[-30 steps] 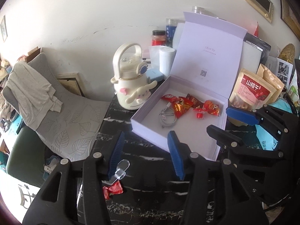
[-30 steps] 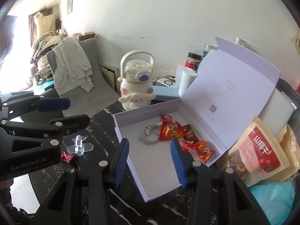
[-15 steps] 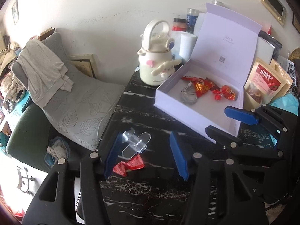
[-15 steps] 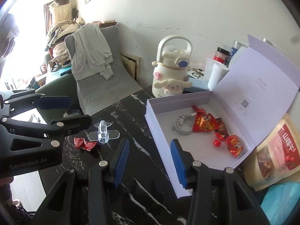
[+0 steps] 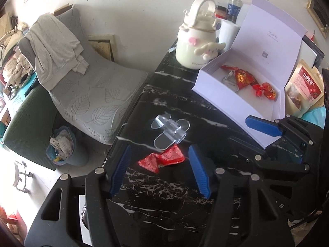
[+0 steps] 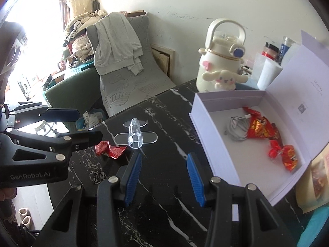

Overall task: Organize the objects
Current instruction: 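Grasp the clear plastic stand with the right tool while the left tool grasps the red wrapper, then lift the red wrapper and clear stand toward the white box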

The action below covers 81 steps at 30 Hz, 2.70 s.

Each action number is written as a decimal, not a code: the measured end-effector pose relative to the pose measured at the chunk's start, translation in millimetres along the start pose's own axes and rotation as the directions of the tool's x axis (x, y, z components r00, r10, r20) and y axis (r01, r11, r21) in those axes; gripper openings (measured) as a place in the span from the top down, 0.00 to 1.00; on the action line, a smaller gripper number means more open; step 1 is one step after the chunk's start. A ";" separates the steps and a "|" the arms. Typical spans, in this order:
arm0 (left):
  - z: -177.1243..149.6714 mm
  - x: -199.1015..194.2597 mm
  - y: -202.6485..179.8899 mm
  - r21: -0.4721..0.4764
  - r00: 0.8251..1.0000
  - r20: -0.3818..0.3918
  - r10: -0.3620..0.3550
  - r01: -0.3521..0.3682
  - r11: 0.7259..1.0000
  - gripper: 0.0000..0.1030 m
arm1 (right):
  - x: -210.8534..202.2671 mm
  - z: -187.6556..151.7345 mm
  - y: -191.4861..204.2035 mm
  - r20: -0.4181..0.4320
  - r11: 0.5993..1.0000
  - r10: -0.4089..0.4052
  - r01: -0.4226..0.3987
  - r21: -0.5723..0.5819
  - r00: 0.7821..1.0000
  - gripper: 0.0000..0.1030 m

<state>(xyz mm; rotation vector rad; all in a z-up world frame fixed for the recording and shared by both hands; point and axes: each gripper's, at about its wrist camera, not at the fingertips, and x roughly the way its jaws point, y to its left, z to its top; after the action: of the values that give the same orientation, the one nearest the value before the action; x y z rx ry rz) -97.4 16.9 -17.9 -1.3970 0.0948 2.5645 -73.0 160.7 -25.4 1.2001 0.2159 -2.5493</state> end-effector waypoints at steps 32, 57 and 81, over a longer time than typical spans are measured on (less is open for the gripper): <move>-20.9 40.9 38.5 -0.024 0.995 -0.068 -0.067 0.066 0.998 0.45 | 96.0 25.5 20.0 -0.033 0.979 0.204 -0.204 -0.019 0.978 0.78; -20.9 67.9 3.4 0.055 0.987 -0.098 -0.124 0.129 0.990 0.40 | 52.3 -23.5 -6.3 -0.040 0.994 0.103 -0.104 -0.015 0.994 0.78; -48.6 43.8 -13.6 0.169 0.991 -0.037 -0.128 0.132 0.977 0.58 | 29.2 -55.9 1.5 -0.038 0.995 0.095 -0.094 0.012 0.995 0.78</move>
<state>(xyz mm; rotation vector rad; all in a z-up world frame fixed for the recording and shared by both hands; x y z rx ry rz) -77.4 29.4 -80.4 -1.3280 0.2150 2.3709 -49.5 167.9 -83.5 1.2339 0.1508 -2.4510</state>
